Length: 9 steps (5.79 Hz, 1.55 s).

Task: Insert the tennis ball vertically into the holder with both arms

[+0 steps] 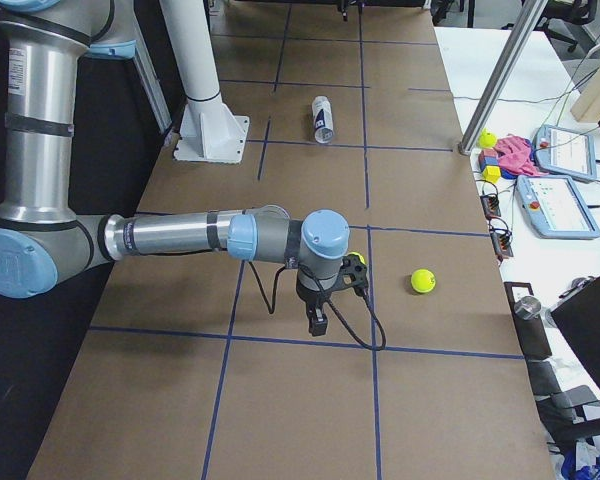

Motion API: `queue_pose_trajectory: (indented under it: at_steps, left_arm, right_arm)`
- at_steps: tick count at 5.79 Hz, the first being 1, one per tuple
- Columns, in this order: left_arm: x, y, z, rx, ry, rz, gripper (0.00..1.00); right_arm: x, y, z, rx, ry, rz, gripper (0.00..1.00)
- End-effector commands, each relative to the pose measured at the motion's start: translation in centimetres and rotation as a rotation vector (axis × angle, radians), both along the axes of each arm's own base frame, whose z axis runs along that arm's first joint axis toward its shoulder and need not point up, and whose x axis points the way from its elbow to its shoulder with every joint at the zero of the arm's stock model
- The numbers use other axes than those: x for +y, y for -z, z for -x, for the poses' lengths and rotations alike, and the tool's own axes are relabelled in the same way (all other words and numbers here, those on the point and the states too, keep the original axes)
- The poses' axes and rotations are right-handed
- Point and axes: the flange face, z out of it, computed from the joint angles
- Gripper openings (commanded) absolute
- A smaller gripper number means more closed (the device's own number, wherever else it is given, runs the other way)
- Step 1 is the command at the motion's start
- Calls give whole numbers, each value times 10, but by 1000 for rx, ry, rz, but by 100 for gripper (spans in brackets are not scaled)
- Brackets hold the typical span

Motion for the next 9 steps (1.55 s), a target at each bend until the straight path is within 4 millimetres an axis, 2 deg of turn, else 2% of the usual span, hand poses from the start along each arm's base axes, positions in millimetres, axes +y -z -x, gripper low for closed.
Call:
queue_pose_trajectory:
  at_steps: [1, 2, 3, 4, 5, 6, 7, 9]
  left_arm:
    - [19, 114, -153, 62, -191, -210, 100]
    - [46, 152, -223, 39, -135, -248, 100]
    - [80, 184, -286, -7, -170, -242, 100]
    - [85, 246, -314, -117, -171, -215, 100]
    - [106, 270, -346, -189, -183, -229, 100]
    - [115, 275, -364, -258, -229, -265, 100]
    - [110, 289, -369, -373, -287, -294, 100]
    - [105, 298, -427, -494, -322, -298, 100]
  right_arm:
    - [0, -1, 0, 0, 1, 2, 100]
    - [-1, -1, 0, 0, 1, 1, 100]
    - [-1, -2, 0, 1, 1, 2, 100]
    - [-1, -1, 0, 0, 1, 1, 100]
    - [-1, -2, 0, 0, 1, 2, 100]
    - [-1, -2, 0, 1, 1, 2, 100]
    - [-1, -1, 0, 0, 1, 1, 100]
    - [-1, 0, 0, 0, 1, -1, 100]
